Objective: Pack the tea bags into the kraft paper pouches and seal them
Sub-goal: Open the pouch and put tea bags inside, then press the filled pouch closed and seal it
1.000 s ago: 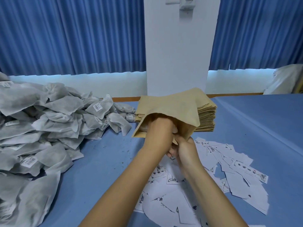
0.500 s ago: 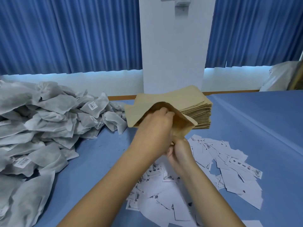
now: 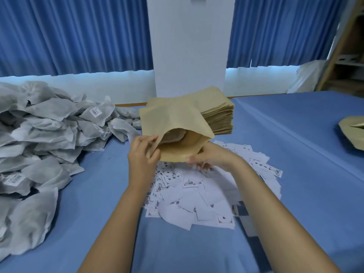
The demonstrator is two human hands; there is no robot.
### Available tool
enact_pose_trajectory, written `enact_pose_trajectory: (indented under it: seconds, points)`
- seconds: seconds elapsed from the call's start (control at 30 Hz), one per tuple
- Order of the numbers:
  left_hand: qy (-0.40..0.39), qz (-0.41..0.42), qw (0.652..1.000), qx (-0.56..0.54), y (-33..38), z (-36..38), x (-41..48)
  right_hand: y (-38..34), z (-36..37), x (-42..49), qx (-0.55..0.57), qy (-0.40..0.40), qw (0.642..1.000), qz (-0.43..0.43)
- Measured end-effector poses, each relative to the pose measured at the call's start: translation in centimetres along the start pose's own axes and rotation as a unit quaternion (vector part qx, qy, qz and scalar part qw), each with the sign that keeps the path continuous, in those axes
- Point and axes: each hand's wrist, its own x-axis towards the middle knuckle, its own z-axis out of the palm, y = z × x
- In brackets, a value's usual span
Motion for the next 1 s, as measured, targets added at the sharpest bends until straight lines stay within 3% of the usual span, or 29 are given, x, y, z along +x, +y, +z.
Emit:
enact_pose_trajectory:
  seconds: [0.13,0.3,0.6,0.77,0.9,1.0]
  points:
    - [-0.022,0.075,0.997,0.004,0.1,0.2,-0.6,0.0,-1.6,-2.8,-0.211,-0.036,0.97,0.115]
    - [-0.033,0.08,0.996,0.009,-0.6,0.4,-1.0,0.3,-3.0,-7.4,-0.337,-0.102,0.911,0.214]
    - [-0.032,0.061,0.998,0.003,-1.9,0.5,-1.3,2.1,-0.2,-12.7,-0.469,-0.078,0.838,0.267]
    - [-0.018,0.048,0.999,-0.003,-2.0,0.3,-1.3,1.6,0.3,-12.0,-0.493,-0.045,0.817,0.294]
    - [0.007,0.054,0.999,-0.004,-1.7,0.0,-1.0,1.2,0.2,-11.7,-0.486,-0.041,0.831,0.269]
    - [0.034,0.047,0.998,-0.007,-1.5,-0.1,-0.9,-0.3,-0.8,-11.2,-0.401,0.033,0.906,0.128]
